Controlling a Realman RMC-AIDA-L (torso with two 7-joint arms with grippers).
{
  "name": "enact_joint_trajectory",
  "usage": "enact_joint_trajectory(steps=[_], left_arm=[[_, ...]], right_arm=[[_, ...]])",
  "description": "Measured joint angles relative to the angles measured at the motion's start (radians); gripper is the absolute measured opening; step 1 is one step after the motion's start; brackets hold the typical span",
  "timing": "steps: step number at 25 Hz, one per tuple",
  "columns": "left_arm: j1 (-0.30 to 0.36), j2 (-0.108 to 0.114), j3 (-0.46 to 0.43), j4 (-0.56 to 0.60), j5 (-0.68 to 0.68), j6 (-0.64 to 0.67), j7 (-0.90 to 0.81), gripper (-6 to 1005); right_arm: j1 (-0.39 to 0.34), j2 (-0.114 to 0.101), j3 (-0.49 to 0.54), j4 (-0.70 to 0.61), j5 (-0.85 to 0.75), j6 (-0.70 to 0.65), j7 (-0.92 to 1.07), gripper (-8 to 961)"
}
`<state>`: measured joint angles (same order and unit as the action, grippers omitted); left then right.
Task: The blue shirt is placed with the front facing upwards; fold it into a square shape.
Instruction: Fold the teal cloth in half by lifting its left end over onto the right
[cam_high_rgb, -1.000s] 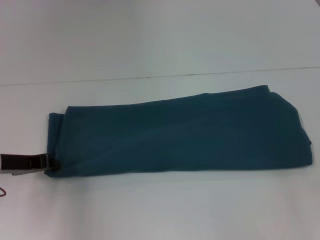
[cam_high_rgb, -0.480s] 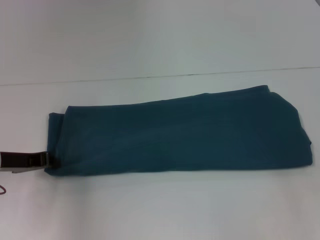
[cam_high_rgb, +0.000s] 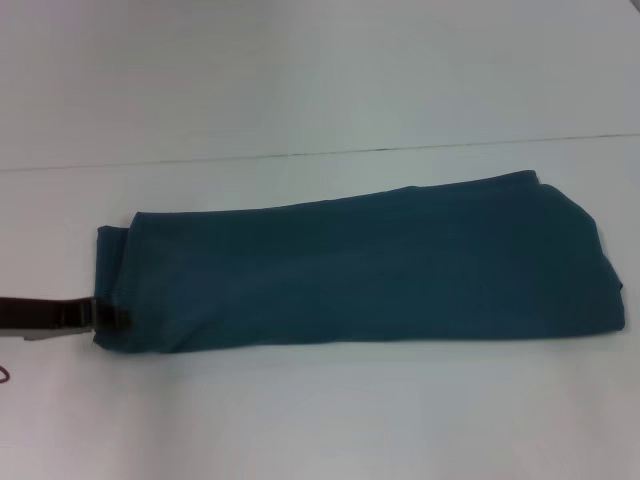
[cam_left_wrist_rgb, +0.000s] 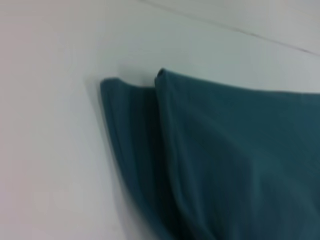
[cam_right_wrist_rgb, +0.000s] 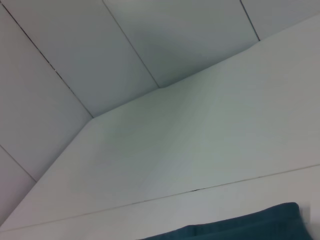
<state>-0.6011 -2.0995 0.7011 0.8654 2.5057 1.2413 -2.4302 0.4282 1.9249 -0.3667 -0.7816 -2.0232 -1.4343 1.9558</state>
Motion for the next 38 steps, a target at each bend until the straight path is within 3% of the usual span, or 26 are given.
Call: enact_joint_trajectory(steps=[5,14,19,26,38], left_arm=[[0.003,0.003,-0.059,0.034,-0.002,0.022,-0.015,277],[0.028,0.014,-0.070,0.084,0.028,0.086,-0.086,432],[0.031,0.015,-0.071,0.099,0.062,0.171,-0.099,652],[0.030,0.014,-0.060,0.090,0.089,0.199,-0.103,652],[-0.028,0.012,-0.043,-0.010,0.090,0.132,-0.095,654]], right_arm=[[0.003,-0.002,-0.003,0.000,0.000,0.000,0.000,20],[0.000,-0.004,-0.003,-0.001,0.000,0.010,0.000,19],[-0.001,-0.007,-0.003,-0.001,0.000,0.011,0.000,19],[-0.002,-0.008,-0.003,-0.001,0.000,0.010,0.000,19],[-0.003,-0.009,0.004,-0.002,0.001,0.005,0.000,19]])
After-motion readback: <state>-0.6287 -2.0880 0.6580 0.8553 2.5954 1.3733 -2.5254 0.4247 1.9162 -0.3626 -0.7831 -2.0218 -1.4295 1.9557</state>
